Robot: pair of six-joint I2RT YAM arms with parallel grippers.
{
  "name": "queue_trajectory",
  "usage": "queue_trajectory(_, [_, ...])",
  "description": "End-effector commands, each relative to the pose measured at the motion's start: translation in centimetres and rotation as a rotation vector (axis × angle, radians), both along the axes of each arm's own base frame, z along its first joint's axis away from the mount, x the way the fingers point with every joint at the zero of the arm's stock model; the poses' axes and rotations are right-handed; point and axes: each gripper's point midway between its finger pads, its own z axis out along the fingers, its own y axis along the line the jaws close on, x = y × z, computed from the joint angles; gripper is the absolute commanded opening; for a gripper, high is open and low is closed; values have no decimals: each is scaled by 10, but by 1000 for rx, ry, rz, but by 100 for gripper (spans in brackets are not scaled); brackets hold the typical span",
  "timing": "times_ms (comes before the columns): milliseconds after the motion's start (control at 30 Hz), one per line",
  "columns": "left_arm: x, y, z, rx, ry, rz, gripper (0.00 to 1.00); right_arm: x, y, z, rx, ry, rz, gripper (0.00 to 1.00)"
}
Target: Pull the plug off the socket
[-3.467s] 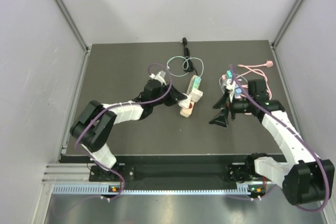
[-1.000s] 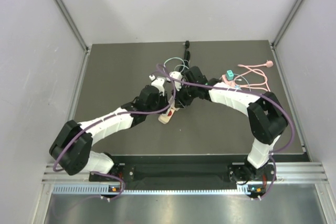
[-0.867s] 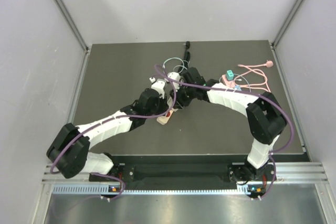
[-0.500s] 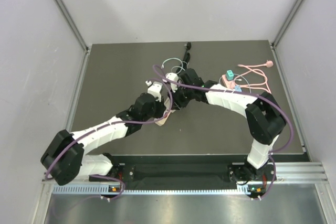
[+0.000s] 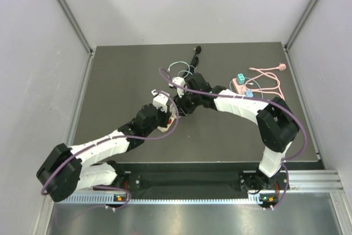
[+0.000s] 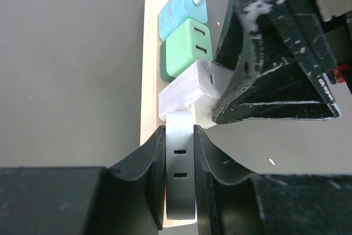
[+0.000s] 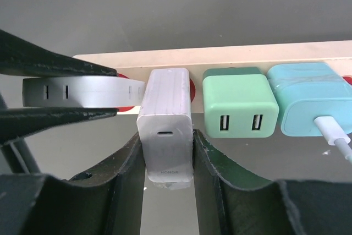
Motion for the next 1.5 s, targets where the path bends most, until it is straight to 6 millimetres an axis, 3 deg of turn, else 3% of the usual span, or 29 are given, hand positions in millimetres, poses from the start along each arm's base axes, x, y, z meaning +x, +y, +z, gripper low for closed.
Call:
queue_trajectory(0, [4,-27,34,-22,-74,-74,0,65,-55,-25,-196,-158,-281,0])
queue_trajectory(167, [-4,-44,28,106,-85,-103,0,61,-48,-26,-202,-168,-269,0])
queue_trajectory(333, [-12,-50,32,202,-164,-143,0,66,-53,-29,-230,-185,-305,0])
queue_trajectory(500, [-9,-42,32,224,-154,-80,0,68,-55,-31,-237,-185,-311,0])
queue_trajectory(833, [-14,-43,35,-29,63,-35,0,70,-60,-35,-260,-193,-329,0])
queue_trajectory(1067, [-14,-57,62,-117,73,-59,0,74,-64,-38,-282,-208,-345,0])
queue_trajectory(1233, [-14,-65,68,-174,129,-33,0,74,-66,-42,-293,-211,-348,0])
queue_trajectory(1467, [-17,-48,71,-111,78,-33,0,76,-69,-46,-307,-213,-356,0])
